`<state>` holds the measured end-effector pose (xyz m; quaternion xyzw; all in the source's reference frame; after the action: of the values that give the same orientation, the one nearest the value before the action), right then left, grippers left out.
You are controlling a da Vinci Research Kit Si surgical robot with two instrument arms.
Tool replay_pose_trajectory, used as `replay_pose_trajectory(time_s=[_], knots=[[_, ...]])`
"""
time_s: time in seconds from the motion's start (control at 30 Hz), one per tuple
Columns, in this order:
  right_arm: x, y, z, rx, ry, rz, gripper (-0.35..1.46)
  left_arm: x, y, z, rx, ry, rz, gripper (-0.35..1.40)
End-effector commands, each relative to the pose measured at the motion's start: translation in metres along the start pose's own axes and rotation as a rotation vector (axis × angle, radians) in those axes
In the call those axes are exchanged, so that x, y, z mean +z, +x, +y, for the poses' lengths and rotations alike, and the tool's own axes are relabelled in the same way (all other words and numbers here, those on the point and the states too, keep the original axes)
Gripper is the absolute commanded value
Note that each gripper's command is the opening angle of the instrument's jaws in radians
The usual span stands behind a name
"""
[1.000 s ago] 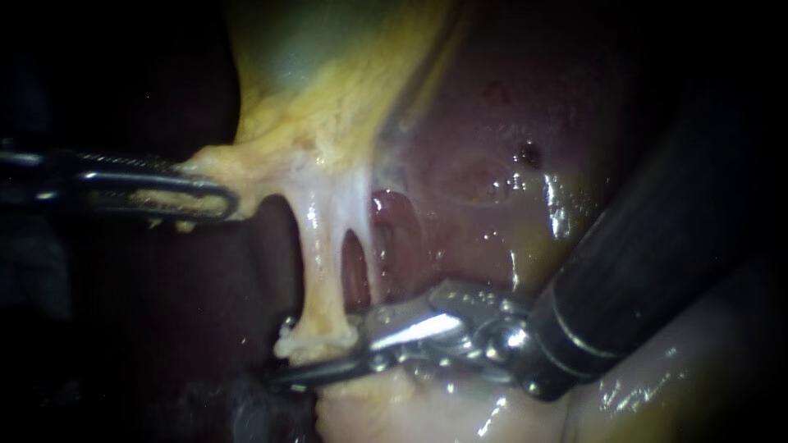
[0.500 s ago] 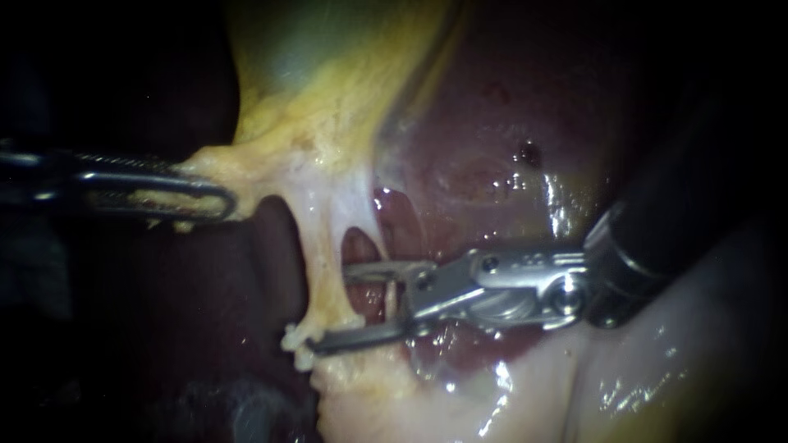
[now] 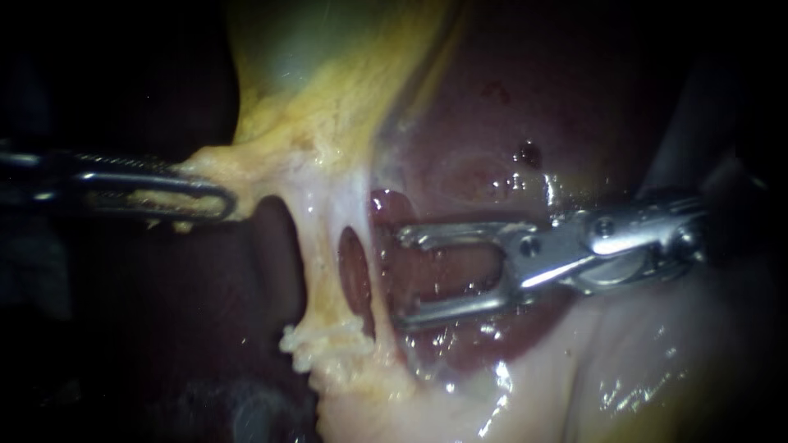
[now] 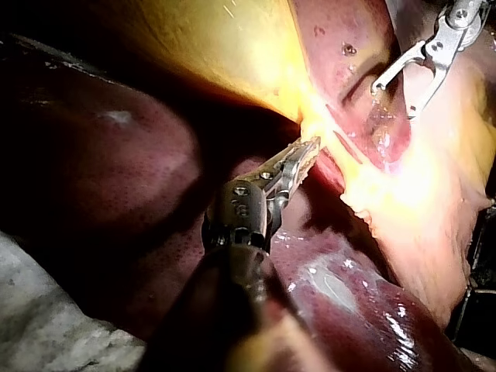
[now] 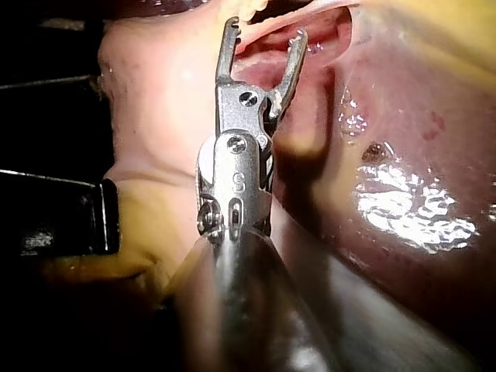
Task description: Going back second clip left tube
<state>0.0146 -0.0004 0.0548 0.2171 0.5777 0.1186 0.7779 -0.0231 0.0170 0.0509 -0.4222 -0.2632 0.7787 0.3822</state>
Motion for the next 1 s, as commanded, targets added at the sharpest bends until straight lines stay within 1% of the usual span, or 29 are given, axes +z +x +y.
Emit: replay_pose_trajectory(time_s=[0.03, 0.17, 0.27, 0.4, 0.63, 0.7, 0.9, 1.0], knots=[[-0.0005, 0.0000, 0.0001, -0.001, -0.002, -0.001, 0.50, 0.0000, 0.0000, 0.0000, 0.000, 0.000, 0.000, -0.35], [-0.0017, -0.0002, 0.0002, -0.006, 0.001, -0.001, 0.50, 0.0001, 0.0000, -0.0001, 0.000, 0.000, 0.000, -0.35], [-0.0021, -0.0004, 0.0002, -0.012, 0.002, -0.001, 0.50, 0.0002, 0.0000, -0.0002, 0.000, 0.000, 0.000, -0.35], [-0.0024, -0.0006, 0.0002, -0.013, 0.004, -0.001, 0.50, 0.0010, -0.0003, -0.0007, 0.003, 0.003, 0.002, -0.35], [-0.0027, -0.0007, 0.0001, -0.014, 0.006, -0.001, 0.50, 0.0036, -0.0009, -0.0021, 0.008, 0.016, 0.007, -0.35], [-0.0028, -0.0007, 0.0001, -0.014, 0.007, -0.001, 0.50, 0.0044, -0.0010, -0.0023, 0.009, 0.013, 0.009, -0.35], [-0.0028, -0.0008, 0.0000, -0.015, 0.007, -0.001, 0.50, 0.0078, -0.0012, -0.0029, 0.012, 0.012, 0.001, -0.35], [-0.0028, -0.0008, 0.0000, -0.015, 0.008, -0.001, 0.50, 0.0093, -0.0014, -0.0035, 0.008, 0.012, -0.005, -0.35]])
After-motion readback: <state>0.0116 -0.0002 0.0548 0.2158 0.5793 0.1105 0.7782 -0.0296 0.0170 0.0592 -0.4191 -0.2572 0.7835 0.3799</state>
